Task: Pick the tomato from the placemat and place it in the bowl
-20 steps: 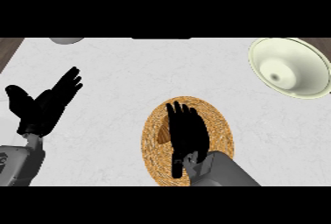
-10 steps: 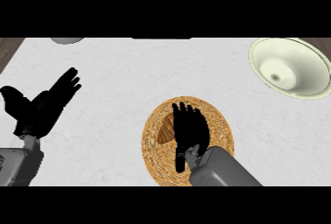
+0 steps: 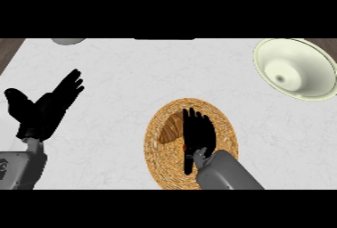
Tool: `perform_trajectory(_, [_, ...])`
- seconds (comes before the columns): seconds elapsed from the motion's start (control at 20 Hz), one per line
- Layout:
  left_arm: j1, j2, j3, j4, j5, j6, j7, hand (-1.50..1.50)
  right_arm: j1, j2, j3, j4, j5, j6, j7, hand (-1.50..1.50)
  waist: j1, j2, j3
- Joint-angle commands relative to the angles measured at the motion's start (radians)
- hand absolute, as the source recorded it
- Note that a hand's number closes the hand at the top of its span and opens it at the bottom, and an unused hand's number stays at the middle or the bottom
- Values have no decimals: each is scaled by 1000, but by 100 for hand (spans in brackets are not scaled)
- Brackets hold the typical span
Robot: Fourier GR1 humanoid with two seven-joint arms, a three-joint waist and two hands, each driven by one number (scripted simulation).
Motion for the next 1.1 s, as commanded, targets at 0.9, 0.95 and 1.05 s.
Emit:
perform_trajectory(0.9, [21, -55, 110, -7, -76, -99, 9, 0, 33, 5, -8, 31, 150, -103, -180, 150, -2, 0, 0])
perform_trajectory(0.95, [65, -71, 83, -112, -81, -68, 68, 0, 11, 5, 19, -32, 124, -38, -107, 150, 1, -1, 0])
perform_trajectory(1.05, [24, -67, 94, -32, -83, -77, 24, 0, 89, -184, -89, -117, 81, -36, -258, 150, -16, -3, 0])
